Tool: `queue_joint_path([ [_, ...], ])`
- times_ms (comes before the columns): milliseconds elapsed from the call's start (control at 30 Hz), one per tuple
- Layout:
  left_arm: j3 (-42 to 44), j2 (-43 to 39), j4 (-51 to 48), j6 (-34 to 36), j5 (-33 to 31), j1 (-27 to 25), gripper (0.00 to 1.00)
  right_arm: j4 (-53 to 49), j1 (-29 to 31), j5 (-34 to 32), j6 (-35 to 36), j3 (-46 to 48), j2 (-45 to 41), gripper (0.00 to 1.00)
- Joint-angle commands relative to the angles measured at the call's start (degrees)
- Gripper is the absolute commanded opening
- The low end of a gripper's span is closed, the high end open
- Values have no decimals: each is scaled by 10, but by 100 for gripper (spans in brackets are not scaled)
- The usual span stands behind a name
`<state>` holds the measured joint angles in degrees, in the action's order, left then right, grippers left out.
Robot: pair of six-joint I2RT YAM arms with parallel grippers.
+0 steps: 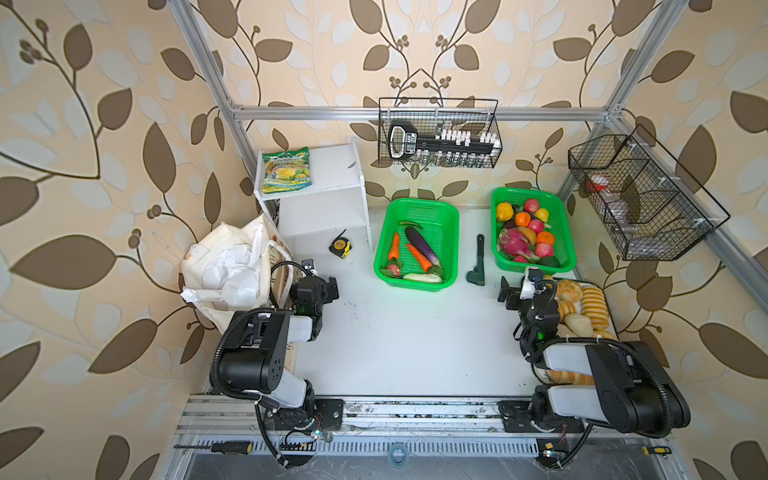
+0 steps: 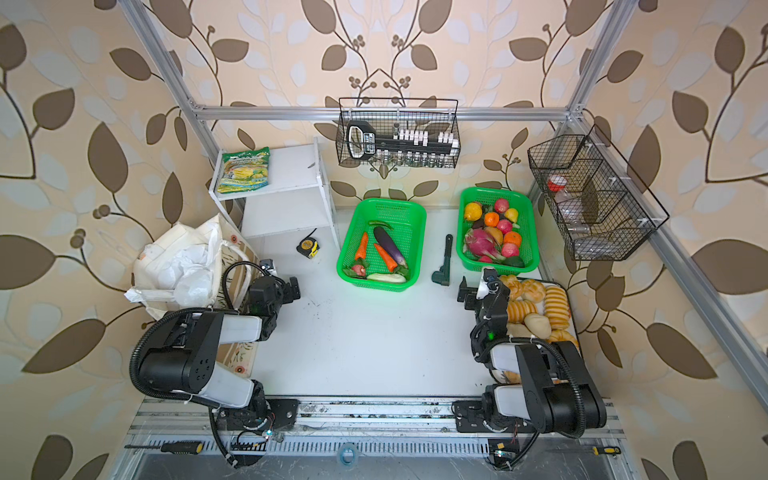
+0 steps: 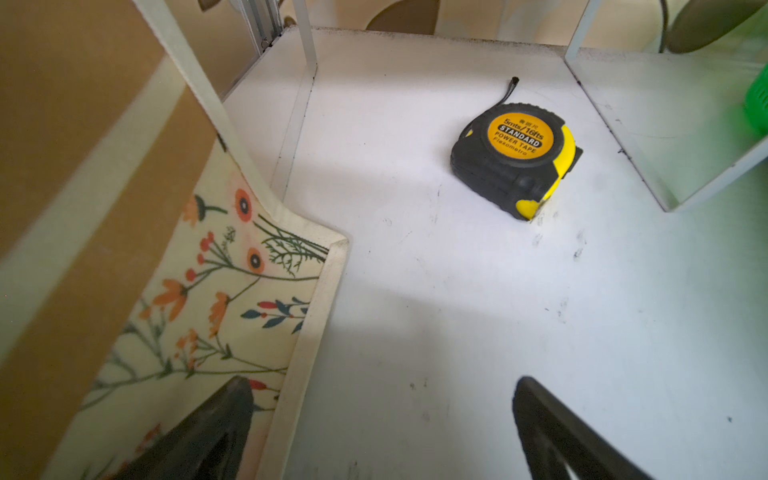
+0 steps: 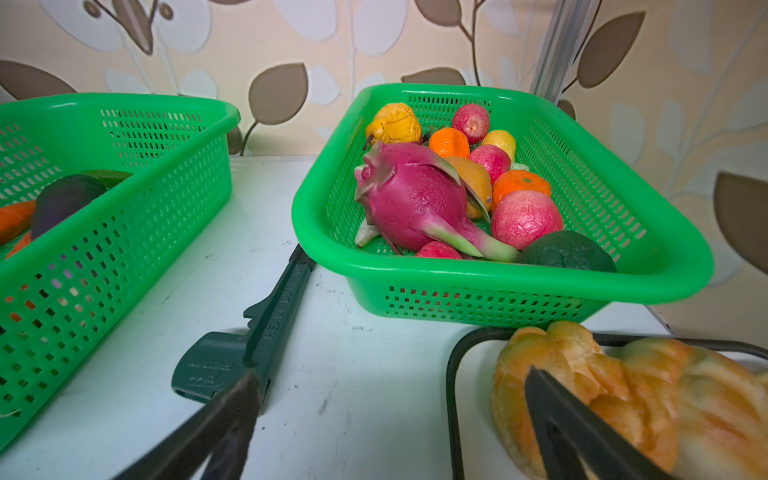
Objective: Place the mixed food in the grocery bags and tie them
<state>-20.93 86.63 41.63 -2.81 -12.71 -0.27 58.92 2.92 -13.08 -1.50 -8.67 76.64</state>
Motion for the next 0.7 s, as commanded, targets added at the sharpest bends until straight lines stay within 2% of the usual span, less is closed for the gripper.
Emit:
queue_joint_path([
  [0,-11,-10,10,-11,-18,7,99,3,-1,-4,-2,-8,2,100],
  [667,-11,-10,9,-11,-18,7,99,-1,-3,9,2,-11,3,100],
])
